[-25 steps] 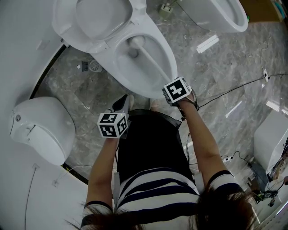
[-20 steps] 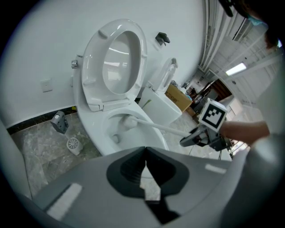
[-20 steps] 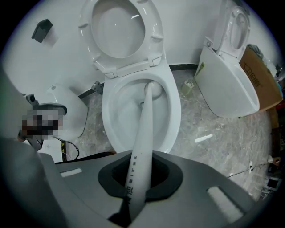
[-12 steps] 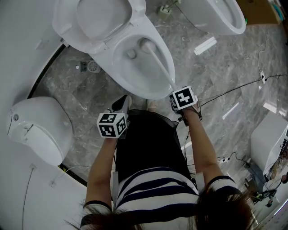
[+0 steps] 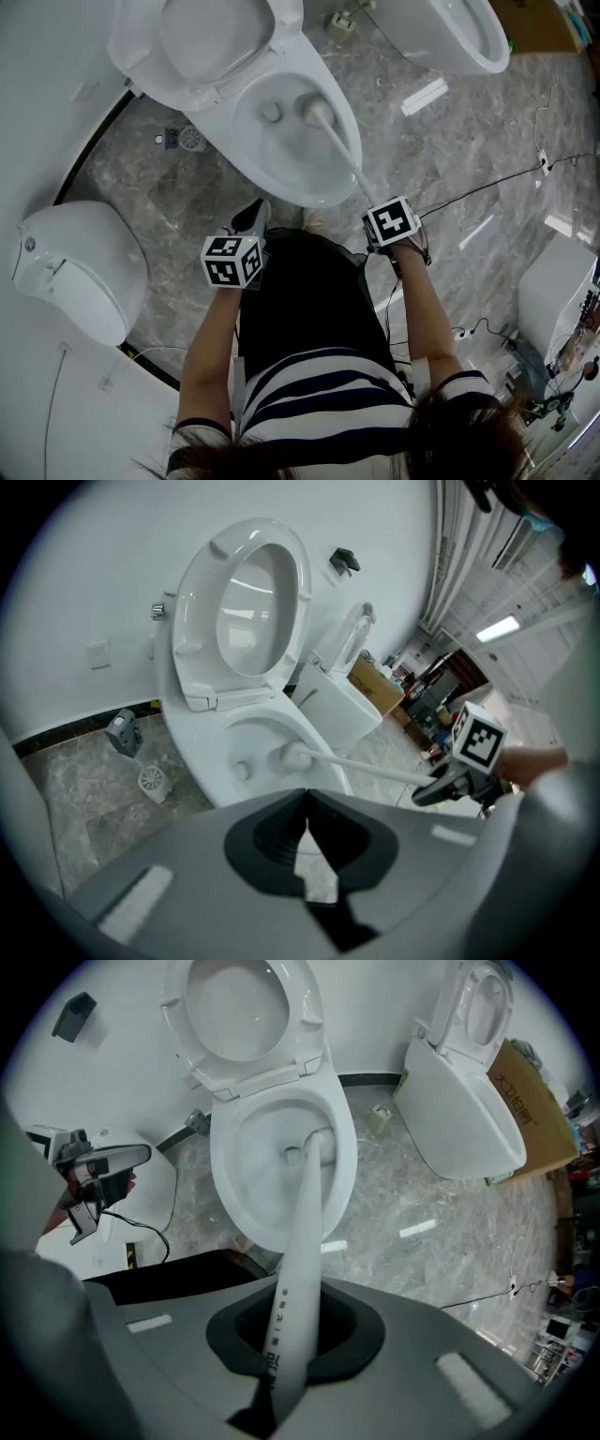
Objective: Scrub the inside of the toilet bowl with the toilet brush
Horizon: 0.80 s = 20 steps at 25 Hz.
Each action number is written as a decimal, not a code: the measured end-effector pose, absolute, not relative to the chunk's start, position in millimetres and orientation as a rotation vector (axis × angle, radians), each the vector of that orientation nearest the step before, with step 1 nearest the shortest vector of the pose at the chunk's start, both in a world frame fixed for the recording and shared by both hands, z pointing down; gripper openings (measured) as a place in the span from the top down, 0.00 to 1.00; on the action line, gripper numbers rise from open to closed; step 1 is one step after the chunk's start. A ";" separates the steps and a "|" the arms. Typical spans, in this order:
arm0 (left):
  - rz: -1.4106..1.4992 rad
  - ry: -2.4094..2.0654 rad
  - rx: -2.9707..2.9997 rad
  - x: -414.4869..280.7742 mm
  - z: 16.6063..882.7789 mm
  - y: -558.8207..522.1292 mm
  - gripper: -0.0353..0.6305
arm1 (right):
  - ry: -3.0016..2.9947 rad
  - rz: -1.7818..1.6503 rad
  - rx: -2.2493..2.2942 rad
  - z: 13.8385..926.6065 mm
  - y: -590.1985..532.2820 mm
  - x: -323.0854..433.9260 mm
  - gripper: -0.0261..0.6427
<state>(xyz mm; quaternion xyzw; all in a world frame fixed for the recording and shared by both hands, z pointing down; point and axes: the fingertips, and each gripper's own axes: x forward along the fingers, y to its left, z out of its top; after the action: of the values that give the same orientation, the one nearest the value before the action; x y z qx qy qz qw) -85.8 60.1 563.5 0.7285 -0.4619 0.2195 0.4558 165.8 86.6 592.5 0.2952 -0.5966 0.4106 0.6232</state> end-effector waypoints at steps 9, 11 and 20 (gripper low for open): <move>0.541 -1.136 1.798 -86.2 563.1 59.9 0.95 | -1.313 0.861 0.591 583.4 109.5 182.8 0.93; 0.546 -1.134 1.799 -87.1 562.9 61.2 0.95 | -1.300 0.849 0.574 581.8 113.8 185.2 0.93; 0.555 -1.133 1.789 -91.8 563.5 67.0 0.95 | -1.271 0.849 0.490 574.1 129.6 192.9 0.93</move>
<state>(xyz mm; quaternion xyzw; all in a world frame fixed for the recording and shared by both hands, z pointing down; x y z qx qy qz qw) -91.8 67.0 563.5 0.7263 -0.4600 0.2253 0.4583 192.9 129.6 574.1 0.2194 -0.5693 0.3805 0.6950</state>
